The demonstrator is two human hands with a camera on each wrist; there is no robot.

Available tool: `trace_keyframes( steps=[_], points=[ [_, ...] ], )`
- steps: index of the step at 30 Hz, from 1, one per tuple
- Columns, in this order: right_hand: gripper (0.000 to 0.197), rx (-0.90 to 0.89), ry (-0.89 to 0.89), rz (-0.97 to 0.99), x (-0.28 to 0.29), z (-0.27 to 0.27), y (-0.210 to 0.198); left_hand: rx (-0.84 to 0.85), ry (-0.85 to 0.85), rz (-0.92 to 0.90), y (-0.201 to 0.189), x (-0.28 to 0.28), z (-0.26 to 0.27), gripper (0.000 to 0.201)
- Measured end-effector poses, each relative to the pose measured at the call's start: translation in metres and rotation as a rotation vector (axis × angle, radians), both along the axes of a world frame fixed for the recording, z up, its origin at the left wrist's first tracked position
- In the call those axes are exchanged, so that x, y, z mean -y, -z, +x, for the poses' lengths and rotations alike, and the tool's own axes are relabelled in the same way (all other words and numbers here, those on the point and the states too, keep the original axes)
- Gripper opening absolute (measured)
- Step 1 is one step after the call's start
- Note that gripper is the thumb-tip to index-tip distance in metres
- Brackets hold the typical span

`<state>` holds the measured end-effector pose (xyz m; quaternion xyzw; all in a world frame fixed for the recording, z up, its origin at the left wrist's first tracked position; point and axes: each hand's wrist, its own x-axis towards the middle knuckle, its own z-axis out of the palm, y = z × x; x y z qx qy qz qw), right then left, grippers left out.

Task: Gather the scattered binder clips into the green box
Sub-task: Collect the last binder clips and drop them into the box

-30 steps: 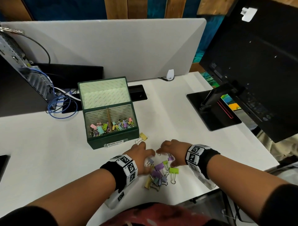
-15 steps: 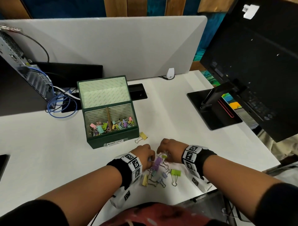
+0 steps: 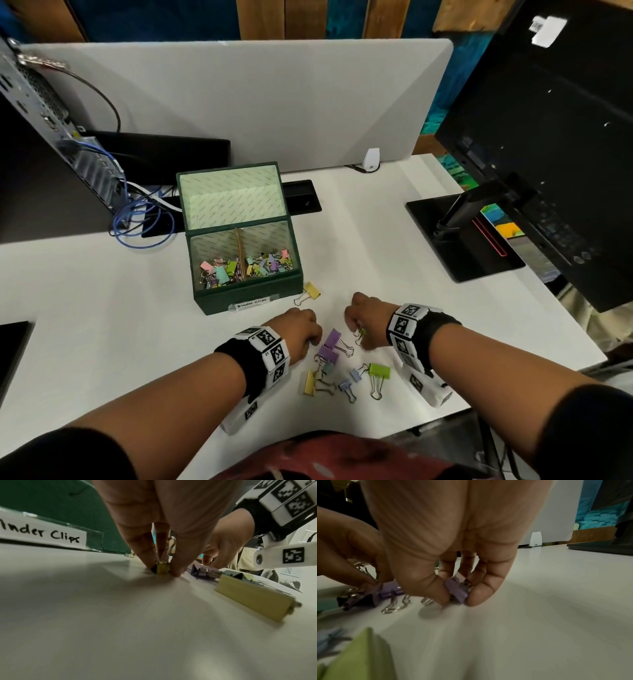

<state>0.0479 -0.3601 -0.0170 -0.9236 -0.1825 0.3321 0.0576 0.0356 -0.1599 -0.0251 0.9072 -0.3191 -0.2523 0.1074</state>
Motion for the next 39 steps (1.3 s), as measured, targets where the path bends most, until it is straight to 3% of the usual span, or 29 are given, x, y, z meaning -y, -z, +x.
trace_keyframes(
  steps=[10, 16, 19, 22, 25, 30, 35, 39],
  points=[
    [0.019, -0.003, 0.016, 0.042, 0.008, 0.004, 0.004, 0.003, -0.128, -0.023, -0.001, -0.016, 0.004, 0.020],
    [0.011, 0.002, 0.037, 0.026, 0.014, 0.010, 0.006, 0.035, -0.306, -0.213, -0.028, -0.029, 0.008, 0.015],
    [0.030, -0.014, -0.002, -0.021, 0.012, 0.013, 0.006, 0.132, -0.432, -0.381, -0.056, -0.041, 0.022, 0.011],
    [0.037, -0.031, -0.026, -0.044, 0.011, 0.017, 0.004, 0.211, -0.616, -0.525, -0.081, -0.050, 0.041, 0.006],
    [0.037, -0.087, -0.025, -0.059, 0.009, 0.020, -0.003, 0.240, -0.732, -0.557, -0.090, -0.058, 0.056, 0.009],
    [0.033, -0.113, 0.052, -0.027, 0.013, 0.021, -0.004, 0.209, -0.643, -0.553, -0.079, -0.062, 0.046, 0.014],
    [0.031, -0.088, 0.177, 0.063, 0.014, 0.020, -0.014, 0.033, -0.264, -0.299, -0.055, -0.049, 0.012, 0.018],
    [0.025, -0.055, 0.277, 0.193, -0.005, 0.030, -0.038, -0.086, -0.057, -0.094, -0.040, -0.028, -0.013, 0.025]
  ],
)
